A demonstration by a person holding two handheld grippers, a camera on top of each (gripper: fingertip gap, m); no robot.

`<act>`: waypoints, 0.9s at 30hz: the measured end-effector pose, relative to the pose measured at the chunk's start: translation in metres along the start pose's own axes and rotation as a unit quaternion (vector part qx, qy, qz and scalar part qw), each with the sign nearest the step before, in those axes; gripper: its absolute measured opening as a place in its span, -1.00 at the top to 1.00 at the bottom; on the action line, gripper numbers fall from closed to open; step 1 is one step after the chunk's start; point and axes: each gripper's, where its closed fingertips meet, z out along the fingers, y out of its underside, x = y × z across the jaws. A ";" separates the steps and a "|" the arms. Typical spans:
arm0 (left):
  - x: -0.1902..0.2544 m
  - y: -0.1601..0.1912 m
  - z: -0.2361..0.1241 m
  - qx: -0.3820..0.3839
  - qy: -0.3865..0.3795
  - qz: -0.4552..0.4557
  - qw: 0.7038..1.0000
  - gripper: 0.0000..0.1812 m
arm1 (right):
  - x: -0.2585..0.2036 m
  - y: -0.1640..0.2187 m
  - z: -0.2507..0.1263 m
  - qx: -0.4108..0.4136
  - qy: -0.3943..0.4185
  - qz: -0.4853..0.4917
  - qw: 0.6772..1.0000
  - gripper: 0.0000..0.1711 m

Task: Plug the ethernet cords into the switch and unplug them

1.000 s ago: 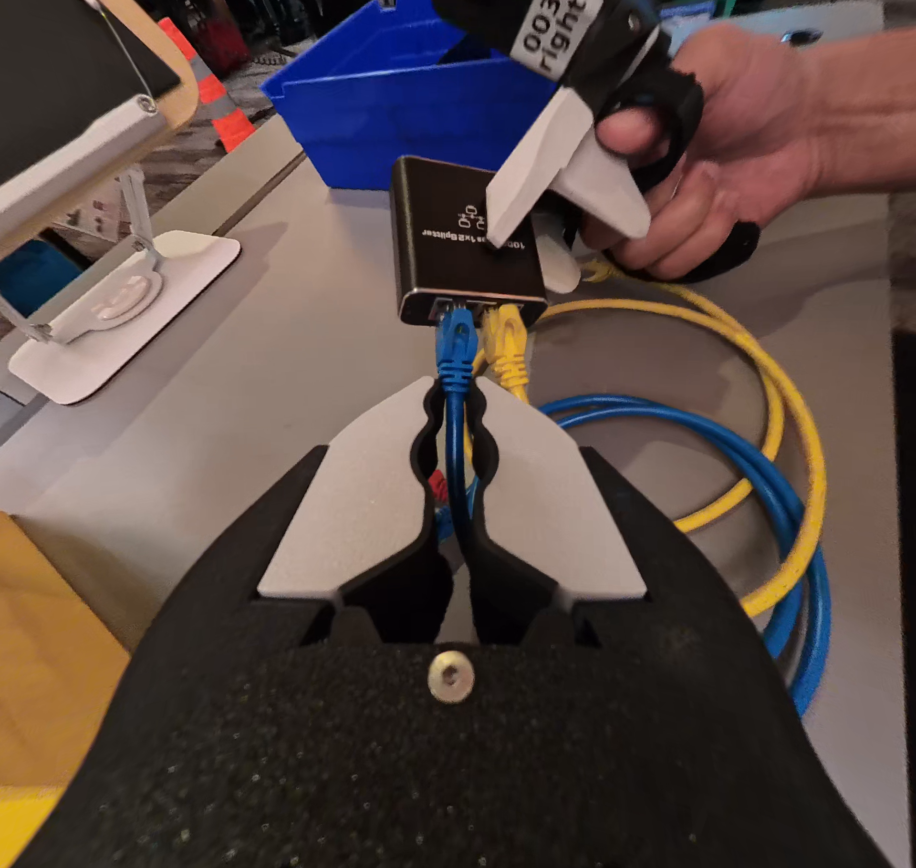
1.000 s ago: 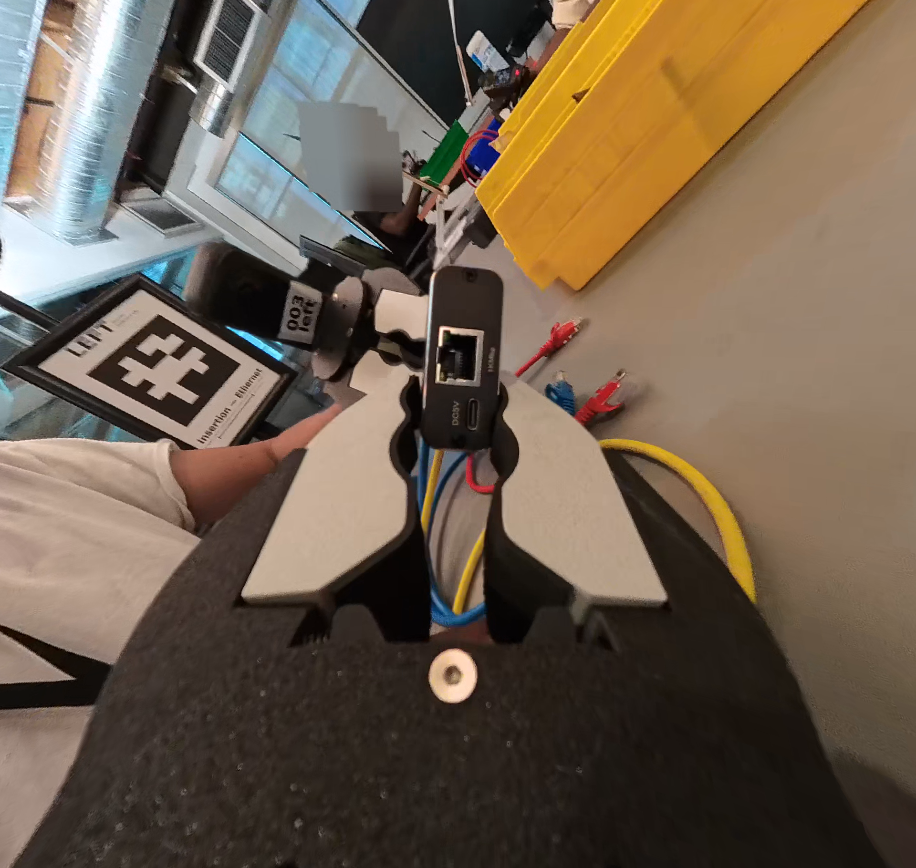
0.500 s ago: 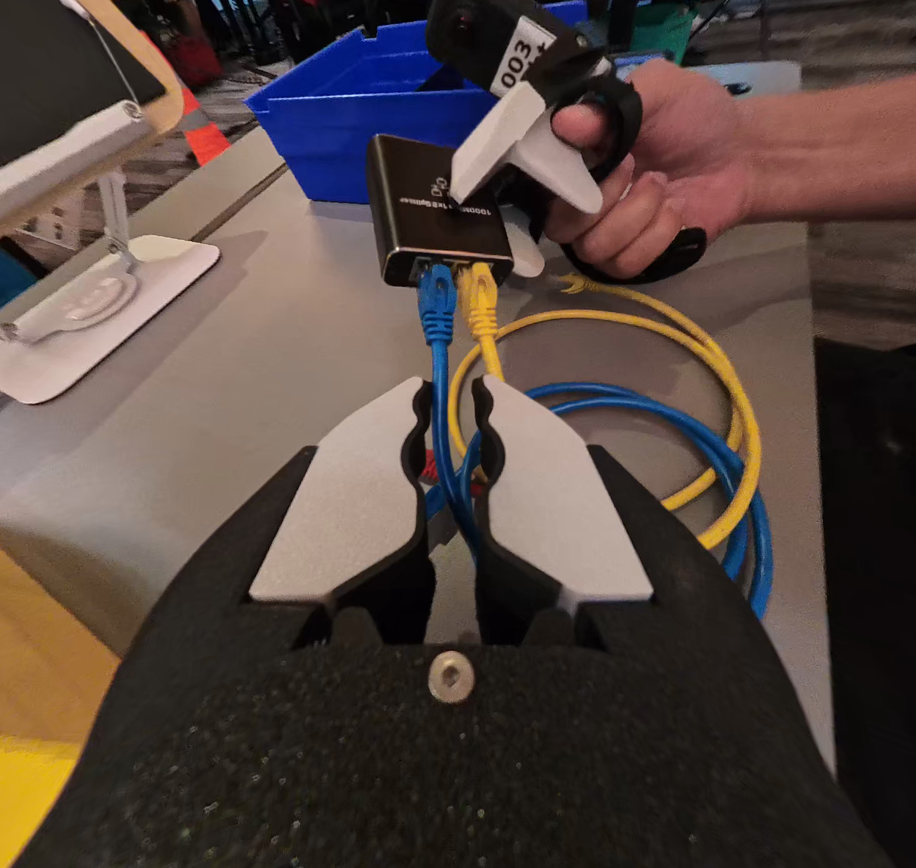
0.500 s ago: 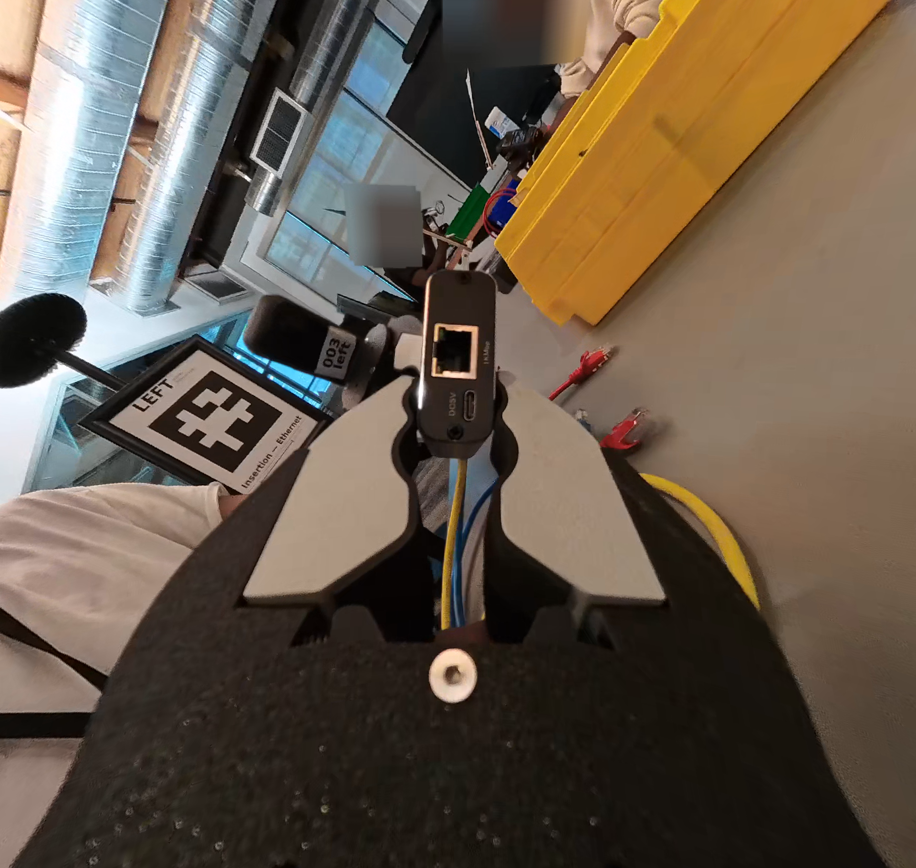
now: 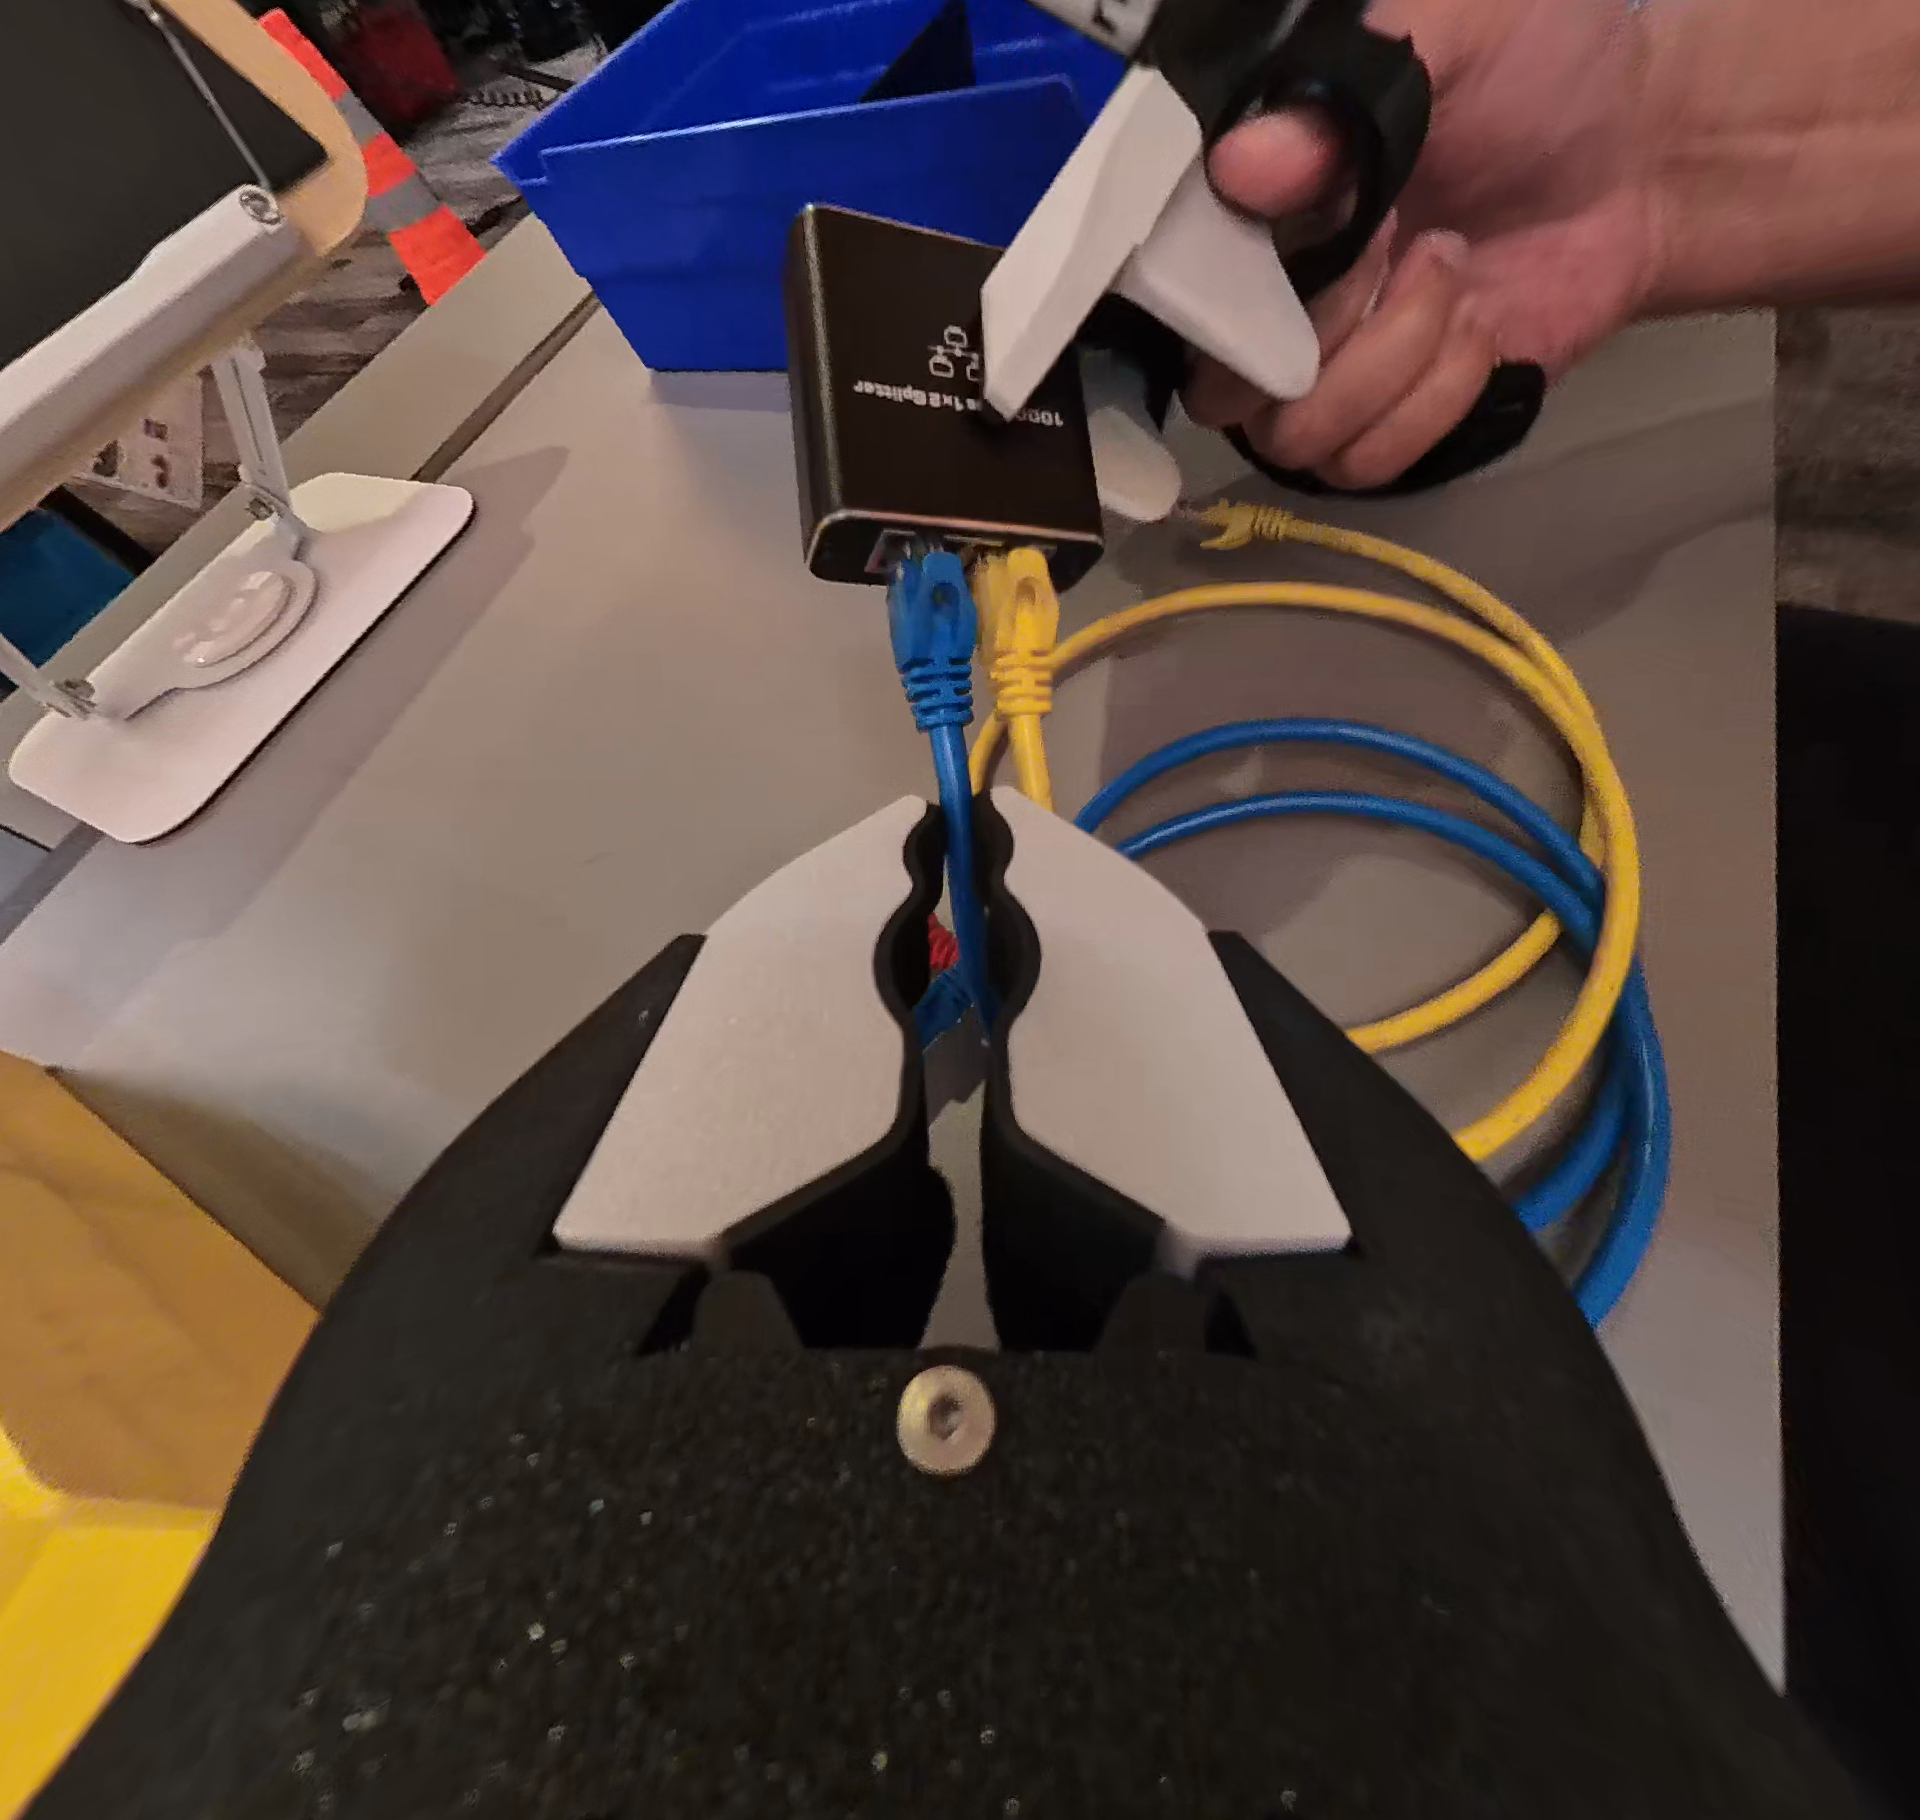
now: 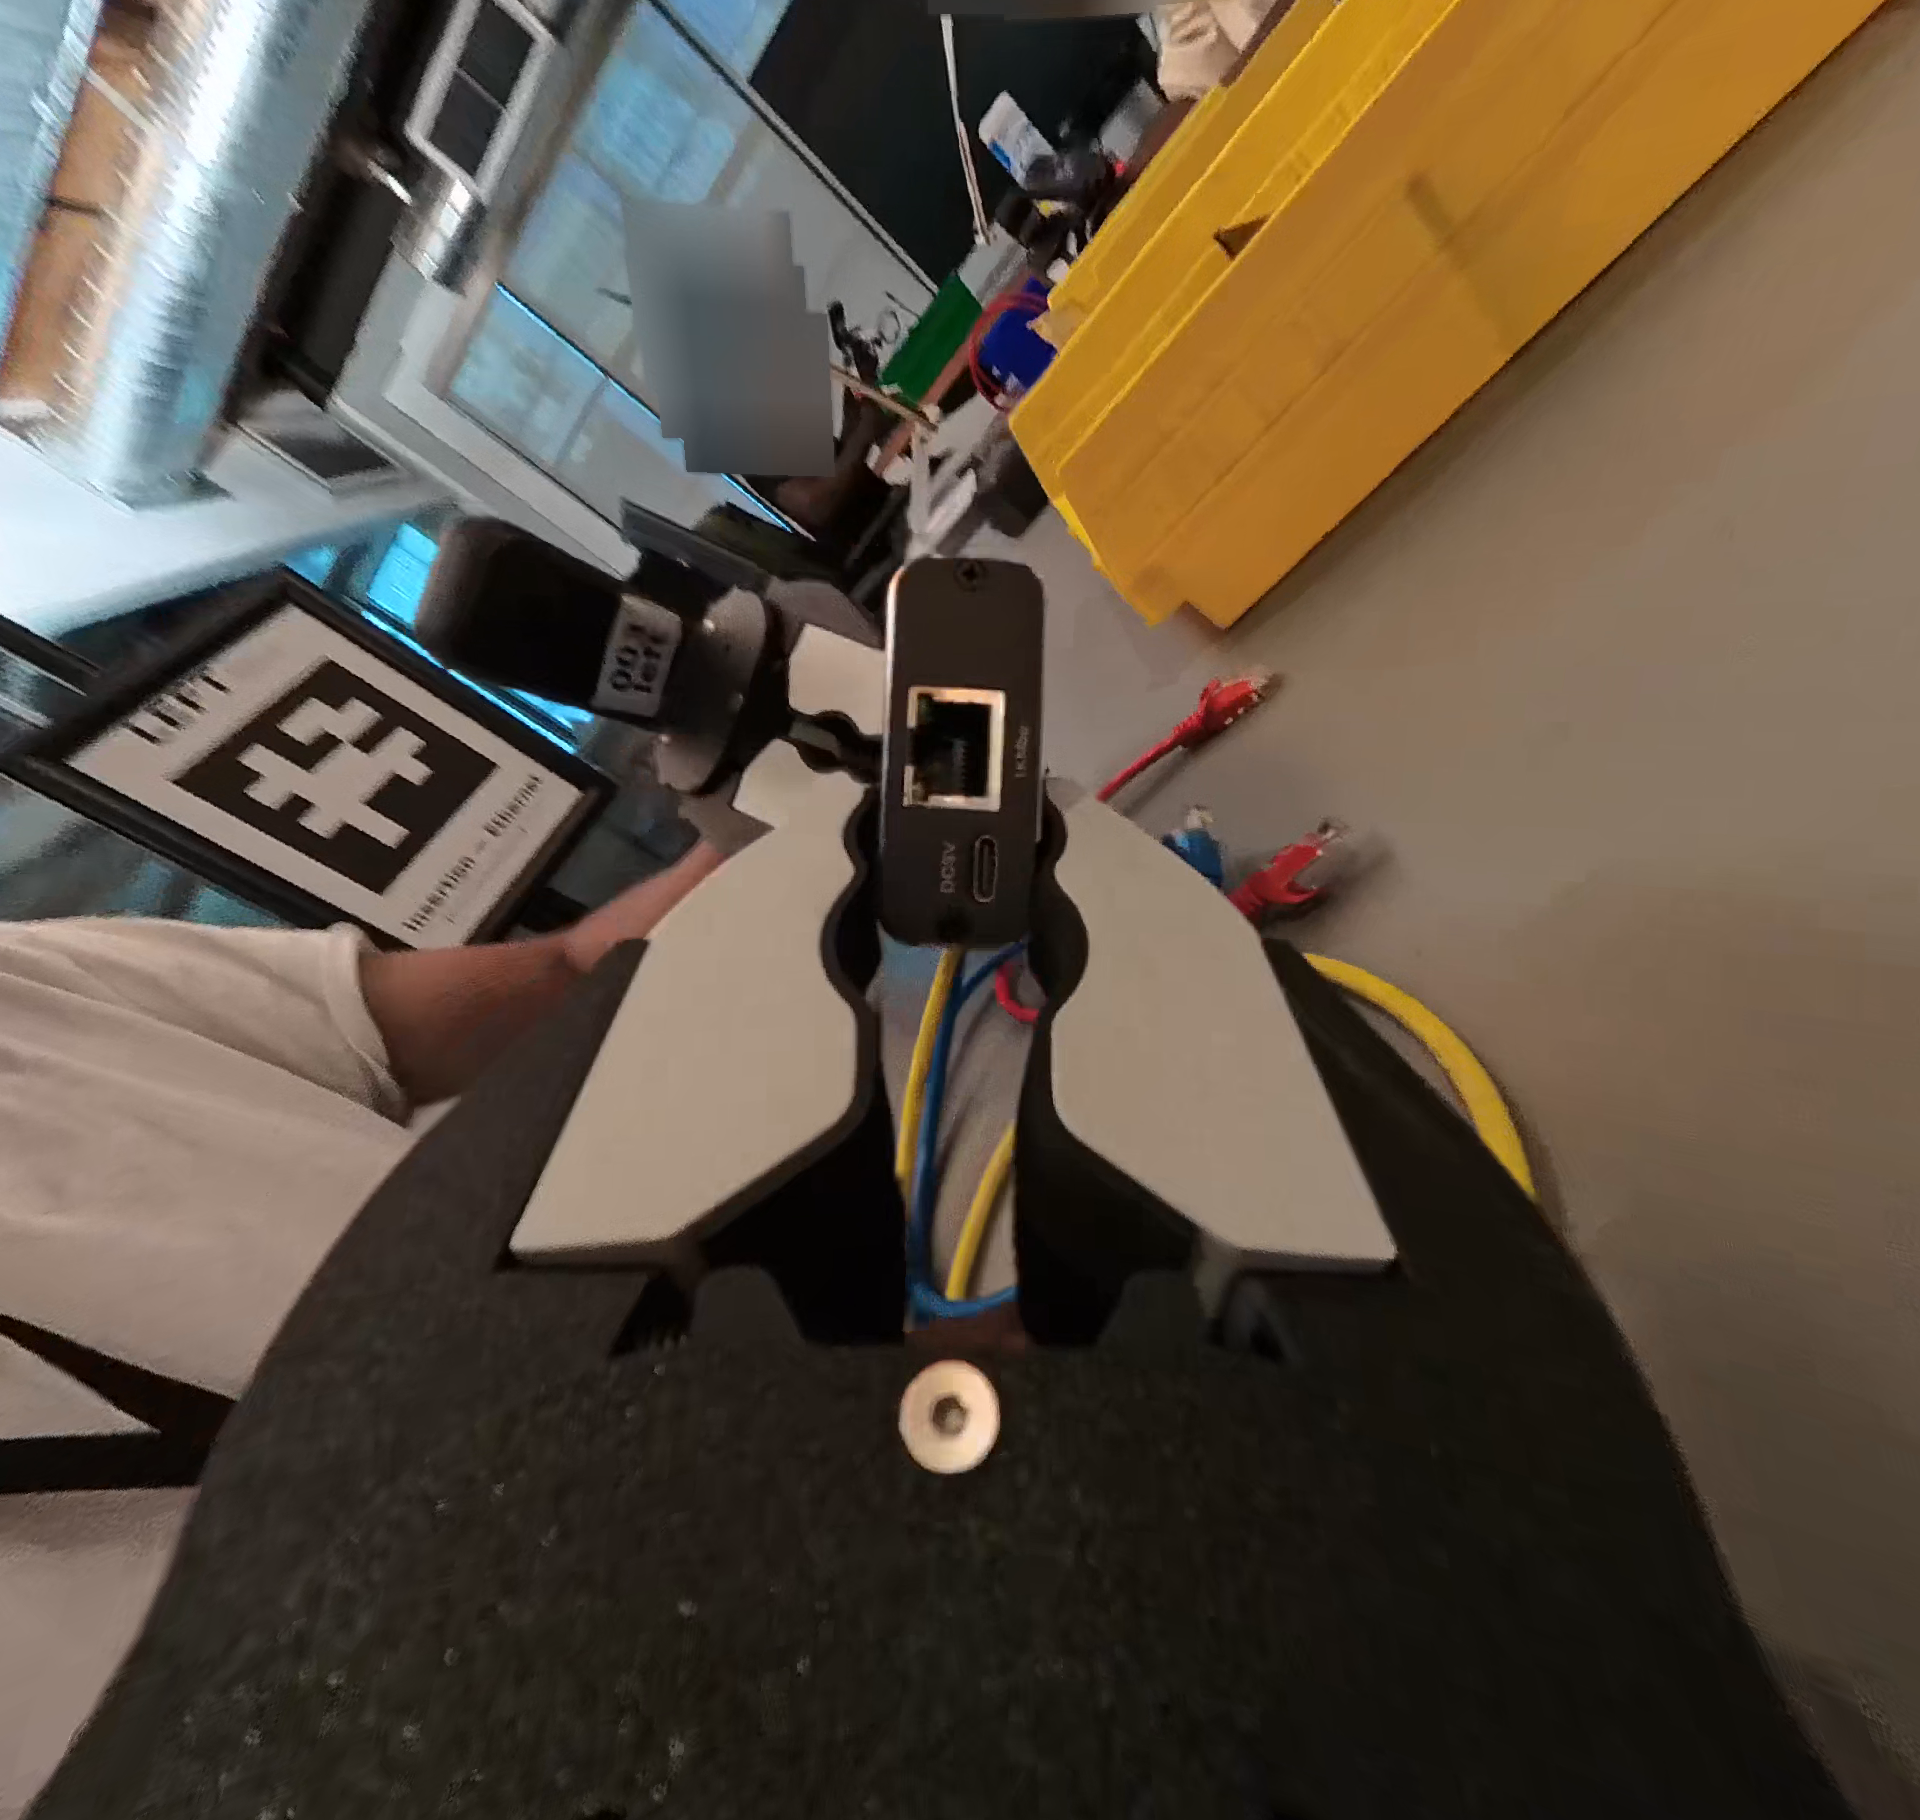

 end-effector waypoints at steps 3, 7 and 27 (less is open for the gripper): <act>0.005 -0.003 -0.002 -0.005 0.014 0.034 0.999 0.95 | -0.005 0.003 -0.003 -0.034 0.010 -0.022 0.999 0.71; 0.011 -0.012 -0.006 0.016 0.031 0.037 0.999 0.95 | -0.014 0.003 -0.008 -0.041 -0.022 -0.002 0.999 0.71; 0.021 -0.032 -0.010 0.126 0.200 -0.274 0.932 0.89 | -0.022 -0.009 -0.001 0.041 -0.075 -0.014 0.996 0.71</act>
